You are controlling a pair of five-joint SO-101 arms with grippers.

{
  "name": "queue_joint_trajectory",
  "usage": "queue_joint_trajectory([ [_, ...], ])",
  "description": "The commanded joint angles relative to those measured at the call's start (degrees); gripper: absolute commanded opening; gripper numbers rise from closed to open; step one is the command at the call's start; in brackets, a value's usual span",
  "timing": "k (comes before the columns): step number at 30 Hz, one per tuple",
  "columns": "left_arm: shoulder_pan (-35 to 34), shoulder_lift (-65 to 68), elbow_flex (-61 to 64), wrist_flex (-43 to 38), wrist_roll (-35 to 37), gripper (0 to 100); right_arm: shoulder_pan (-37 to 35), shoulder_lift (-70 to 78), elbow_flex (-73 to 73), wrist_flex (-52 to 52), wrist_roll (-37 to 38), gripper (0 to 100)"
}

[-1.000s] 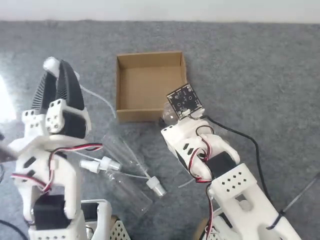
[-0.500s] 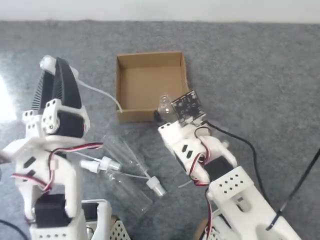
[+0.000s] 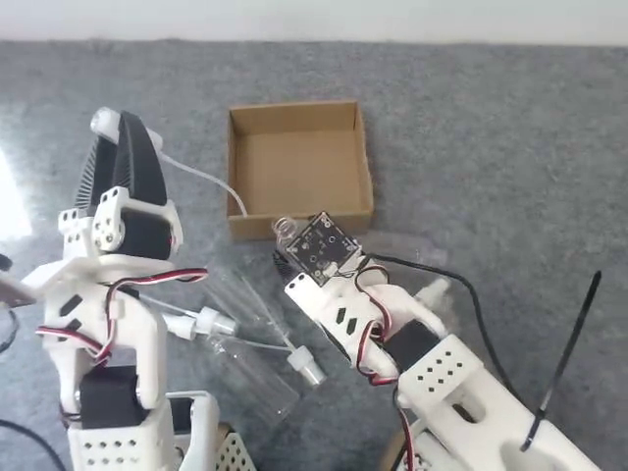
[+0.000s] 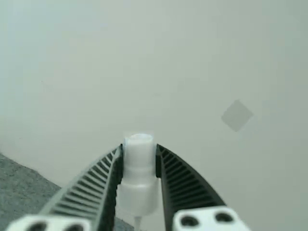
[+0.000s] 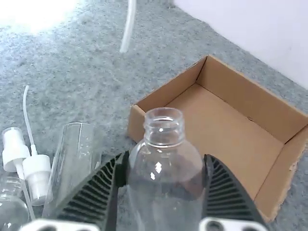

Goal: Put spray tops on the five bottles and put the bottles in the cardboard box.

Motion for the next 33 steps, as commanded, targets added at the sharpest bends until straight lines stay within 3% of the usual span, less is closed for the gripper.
queue_joint_trajectory([
  [1, -0.2, -0.7, 0.7, -1.8, 0.9, 1, -1.0, -1.6, -0.7, -1.2, 0.5, 13.1],
  [7, -0.2, -0.7, 1.6, -1.7, 0.9, 1, -2.9, -2.0, 0.5, -1.7, 0.4, 13.2],
  [15, 0.2, -0.7, 2.9, -1.7, 0.9, 1, -2.9, -1.7, 5.8, -13.1, 1.0, 13.2],
  [26, 0.4, -0.7, 2.9, -1.6, 0.9, 1, -2.9, -1.7, 5.8, -13.1, 1.0, 13.3],
  [33, 4.5, -0.7, 4.3, -1.8, 0.0, 1, -3.5, -1.7, 5.8, -13.1, 1.0, 13.3],
])
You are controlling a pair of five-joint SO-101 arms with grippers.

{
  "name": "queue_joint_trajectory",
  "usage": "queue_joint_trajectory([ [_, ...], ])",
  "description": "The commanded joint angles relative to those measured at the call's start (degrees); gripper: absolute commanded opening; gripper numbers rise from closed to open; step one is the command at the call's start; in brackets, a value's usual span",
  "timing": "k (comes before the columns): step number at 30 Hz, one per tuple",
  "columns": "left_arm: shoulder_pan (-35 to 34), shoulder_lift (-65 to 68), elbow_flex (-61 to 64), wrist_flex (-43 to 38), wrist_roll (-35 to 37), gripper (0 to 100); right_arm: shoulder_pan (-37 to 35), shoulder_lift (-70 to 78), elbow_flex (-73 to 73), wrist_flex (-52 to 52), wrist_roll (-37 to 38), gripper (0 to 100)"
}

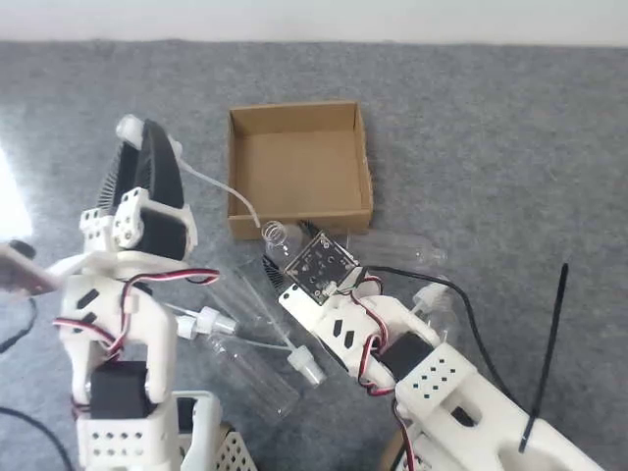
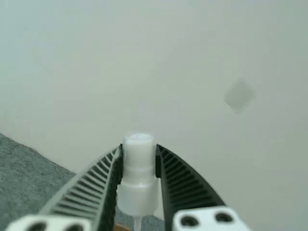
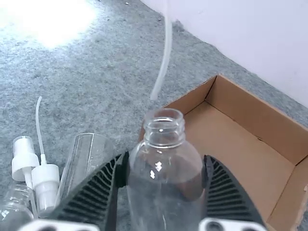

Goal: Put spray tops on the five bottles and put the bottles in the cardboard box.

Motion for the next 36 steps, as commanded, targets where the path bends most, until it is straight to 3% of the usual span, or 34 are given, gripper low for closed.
queue_joint_trajectory([
  [1, 2.0, -0.5, 0.2, -1.8, -1.0, 1, -0.7, -1.7, -0.6, -1.4, 0.7, 13.2],
  [36, 3.0, -0.5, 3.0, 1.6, -4.0, 1, 2.1, -2.2, -0.6, -1.7, 0.5, 13.0],
])
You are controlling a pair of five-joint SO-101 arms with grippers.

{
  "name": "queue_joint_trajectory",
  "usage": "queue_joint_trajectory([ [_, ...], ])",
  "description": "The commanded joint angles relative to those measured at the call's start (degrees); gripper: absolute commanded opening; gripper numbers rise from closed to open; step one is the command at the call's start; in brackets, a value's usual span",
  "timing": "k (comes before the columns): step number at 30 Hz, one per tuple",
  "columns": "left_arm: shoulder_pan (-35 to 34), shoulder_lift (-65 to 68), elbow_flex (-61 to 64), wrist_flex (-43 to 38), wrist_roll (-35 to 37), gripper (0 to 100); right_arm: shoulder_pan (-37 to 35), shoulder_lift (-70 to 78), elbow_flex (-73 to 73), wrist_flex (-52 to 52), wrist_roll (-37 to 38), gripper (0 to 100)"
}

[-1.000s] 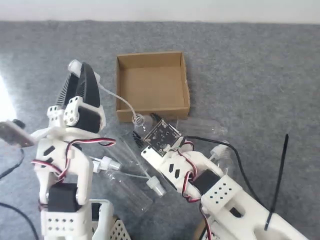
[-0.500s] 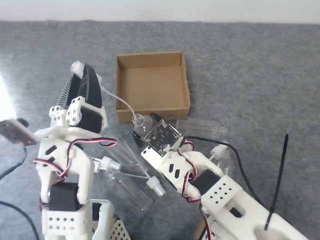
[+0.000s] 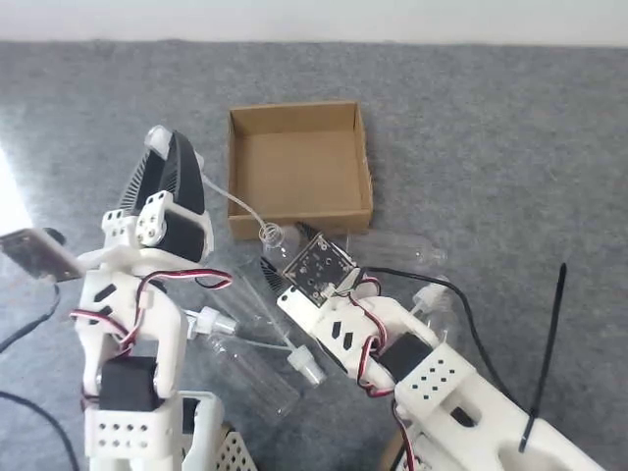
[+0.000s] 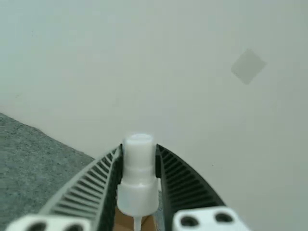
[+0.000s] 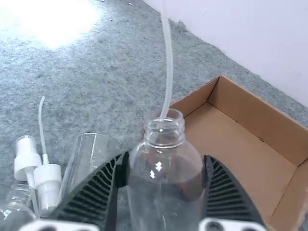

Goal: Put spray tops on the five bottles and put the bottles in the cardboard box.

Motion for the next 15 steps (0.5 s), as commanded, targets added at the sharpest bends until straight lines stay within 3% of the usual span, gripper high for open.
queue_joint_trajectory([
  [1, 1.0, -0.6, -0.4, 1.1, -2.0, 1, 2.0, -2.2, -0.6, -1.6, 0.5, 13.0],
  [7, 6.4, -0.6, 1.1, 1.0, -5.5, 1, 2.1, -1.9, -0.6, -1.3, 0.6, 13.1],
  [15, 7.6, -0.5, 2.0, 1.1, -5.9, 1, 2.2, -2.1, -0.5, -1.2, 0.7, 13.2],
])
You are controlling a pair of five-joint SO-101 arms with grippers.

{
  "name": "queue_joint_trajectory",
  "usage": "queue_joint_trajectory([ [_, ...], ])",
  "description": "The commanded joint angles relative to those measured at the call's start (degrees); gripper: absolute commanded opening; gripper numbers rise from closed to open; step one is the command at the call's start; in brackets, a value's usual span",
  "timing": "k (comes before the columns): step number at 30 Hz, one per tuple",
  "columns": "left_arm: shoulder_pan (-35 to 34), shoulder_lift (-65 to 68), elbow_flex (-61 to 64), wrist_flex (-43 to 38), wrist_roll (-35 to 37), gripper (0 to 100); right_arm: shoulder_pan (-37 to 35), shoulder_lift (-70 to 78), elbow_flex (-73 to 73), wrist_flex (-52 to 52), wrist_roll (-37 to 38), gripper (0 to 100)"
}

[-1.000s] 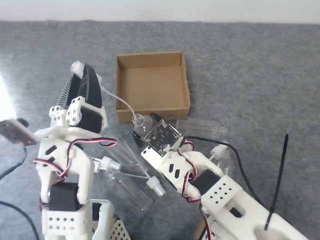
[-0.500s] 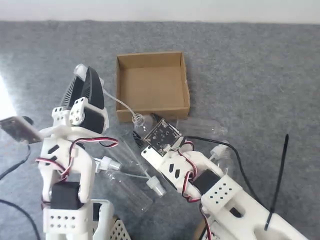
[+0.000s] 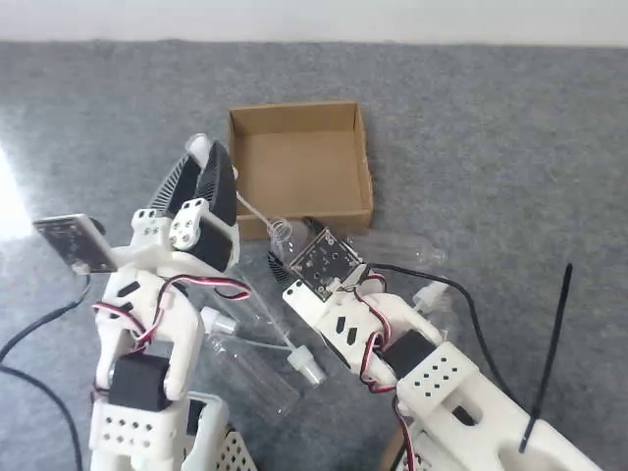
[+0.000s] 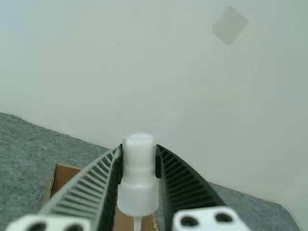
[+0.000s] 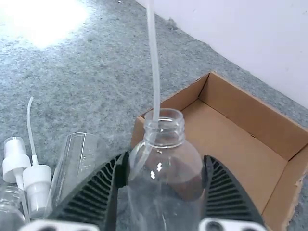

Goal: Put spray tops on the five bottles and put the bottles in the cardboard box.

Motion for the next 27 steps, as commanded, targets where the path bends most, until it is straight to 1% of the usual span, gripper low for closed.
queue_joint_trajectory([
  [1, 0.4, -0.5, 0.6, -0.1, -0.6, 1, 0.9, -2.2, -0.5, -1.2, 0.7, 13.2],
  [10, 0.6, -0.4, 1.5, 0.2, -0.7, 1, 0.9, -2.2, -0.5, -1.2, 0.5, 13.4],
  [15, 3.3, -0.4, 2.9, 0.1, -0.8, 3, 0.8, -2.2, -0.5, -1.2, 0.4, 13.2],
  [23, 3.8, -0.4, 4.0, 0.1, -1.3, 4, 0.8, -2.2, -0.4, -1.2, 0.1, 13.0],
  [27, 4.0, -0.1, 4.2, 0.1, -4.2, 4, 0.8, -2.2, -0.4, -1.3, -5.5, 13.0],
])
